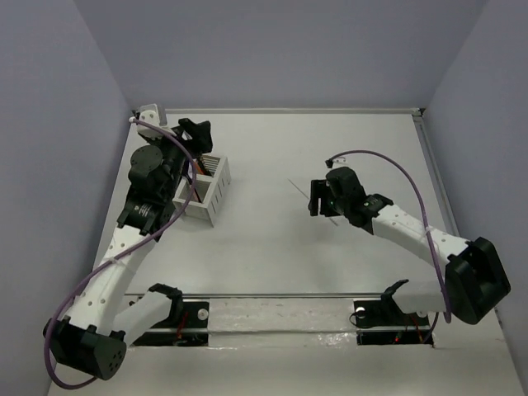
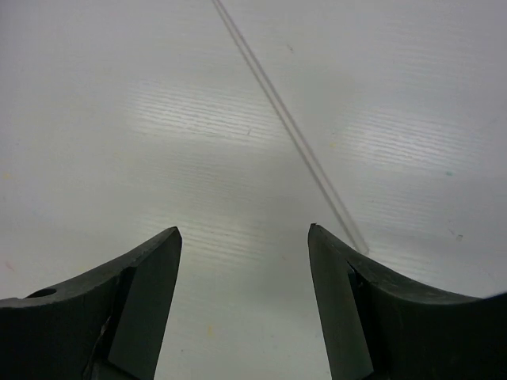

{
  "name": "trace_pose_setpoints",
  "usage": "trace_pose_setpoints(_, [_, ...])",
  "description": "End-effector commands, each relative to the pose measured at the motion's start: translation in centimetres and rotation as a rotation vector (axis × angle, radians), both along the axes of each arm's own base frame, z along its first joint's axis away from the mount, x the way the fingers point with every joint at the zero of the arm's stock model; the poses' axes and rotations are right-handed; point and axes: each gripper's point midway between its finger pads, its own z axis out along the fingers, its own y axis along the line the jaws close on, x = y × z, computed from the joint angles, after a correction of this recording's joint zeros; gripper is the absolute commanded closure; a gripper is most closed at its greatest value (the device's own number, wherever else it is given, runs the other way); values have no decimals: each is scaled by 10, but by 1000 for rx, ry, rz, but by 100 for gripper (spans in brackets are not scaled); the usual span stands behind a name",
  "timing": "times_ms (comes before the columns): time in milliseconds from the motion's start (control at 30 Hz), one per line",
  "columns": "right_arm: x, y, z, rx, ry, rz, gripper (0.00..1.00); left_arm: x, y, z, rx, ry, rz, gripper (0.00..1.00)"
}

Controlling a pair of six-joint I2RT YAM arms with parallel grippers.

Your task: Sort the eating utensils into containers

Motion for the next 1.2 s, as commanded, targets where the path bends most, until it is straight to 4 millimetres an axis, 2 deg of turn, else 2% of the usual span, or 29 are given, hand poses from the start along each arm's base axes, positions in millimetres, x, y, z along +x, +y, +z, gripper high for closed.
trace_pose_setpoints(0, [11, -29, -14, -91, 90, -49, 30, -32, -50, 20, 7, -45, -267, 26])
trace_pose_setpoints(100, [20, -39, -23, -95, 135, -50, 30, -49, -70, 16, 21, -66, -397, 22])
trace_pose_setpoints(167, [23, -43, -36, -120, 183, -45, 30, -55, -78, 17, 21, -82, -440, 20])
trace_pose_setpoints(333, [29, -47, -58, -152, 262, -22, 33, -57, -96, 12, 0, -57, -536, 19])
trace_pose_setpoints(500, [25, -31, -77, -112, 327, 54, 38, -59, -99, 12, -12, -57, -558, 19])
trace_pose_setpoints(667, [21, -37, -101, -170, 402, 60, 38, -62, -96, 17, -16, -72, -549, 19])
trace_pose_setpoints(733, [23, -36, -102, -174, 404, 62, 39, -62, -97, 15, -17, -68, -555, 19])
trace_pose_setpoints(833, [23, -30, -100, -157, 395, 77, 46, -62, -100, 14, -24, -64, -568, 21])
trace_pose_setpoints(967, [16, -12, -102, -130, 409, 115, 60, -62, -102, 13, -26, -61, -581, 23])
trace_pose_setpoints(1167, [14, 0, -111, -110, 426, 134, 81, -60, -114, 4, -38, -30, -641, 23])
